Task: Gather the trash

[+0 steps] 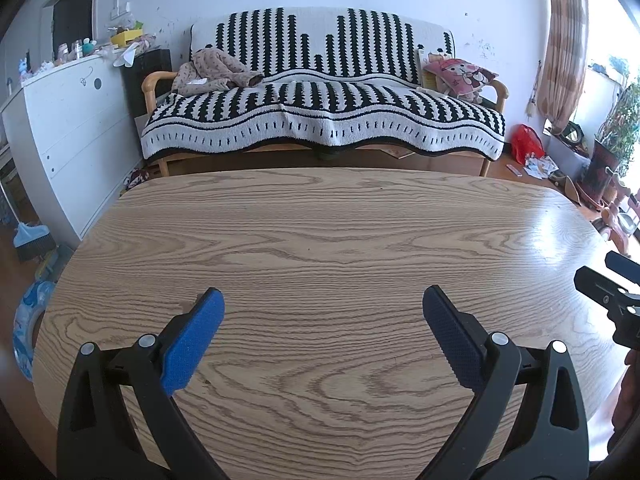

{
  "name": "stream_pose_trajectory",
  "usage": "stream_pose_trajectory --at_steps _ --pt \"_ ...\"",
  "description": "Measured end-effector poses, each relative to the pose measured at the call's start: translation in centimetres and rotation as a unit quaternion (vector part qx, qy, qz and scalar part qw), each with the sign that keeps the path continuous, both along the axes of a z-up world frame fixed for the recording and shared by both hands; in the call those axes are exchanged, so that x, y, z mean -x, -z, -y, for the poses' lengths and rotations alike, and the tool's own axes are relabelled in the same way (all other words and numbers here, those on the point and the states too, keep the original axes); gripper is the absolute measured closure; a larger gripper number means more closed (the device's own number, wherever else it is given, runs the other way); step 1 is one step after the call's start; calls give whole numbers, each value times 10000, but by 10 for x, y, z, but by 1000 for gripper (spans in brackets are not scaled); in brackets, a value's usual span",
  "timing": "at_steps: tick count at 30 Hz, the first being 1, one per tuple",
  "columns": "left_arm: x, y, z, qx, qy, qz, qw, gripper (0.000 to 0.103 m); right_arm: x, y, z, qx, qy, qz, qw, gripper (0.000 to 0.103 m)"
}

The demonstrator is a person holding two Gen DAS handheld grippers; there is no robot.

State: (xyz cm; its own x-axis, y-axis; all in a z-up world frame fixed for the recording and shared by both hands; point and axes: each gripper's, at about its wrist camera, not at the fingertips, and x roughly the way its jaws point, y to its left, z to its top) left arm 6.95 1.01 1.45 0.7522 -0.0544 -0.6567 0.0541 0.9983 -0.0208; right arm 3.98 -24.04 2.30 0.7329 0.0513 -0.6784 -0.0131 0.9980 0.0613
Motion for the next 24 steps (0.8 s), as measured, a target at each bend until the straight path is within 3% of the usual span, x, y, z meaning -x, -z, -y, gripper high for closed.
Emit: stream_pose_trajectory --at_steps 24 --pt "0 1 0 7 -2 -21 10000 7 0 -2 0 0 -2 -7 10000 7"
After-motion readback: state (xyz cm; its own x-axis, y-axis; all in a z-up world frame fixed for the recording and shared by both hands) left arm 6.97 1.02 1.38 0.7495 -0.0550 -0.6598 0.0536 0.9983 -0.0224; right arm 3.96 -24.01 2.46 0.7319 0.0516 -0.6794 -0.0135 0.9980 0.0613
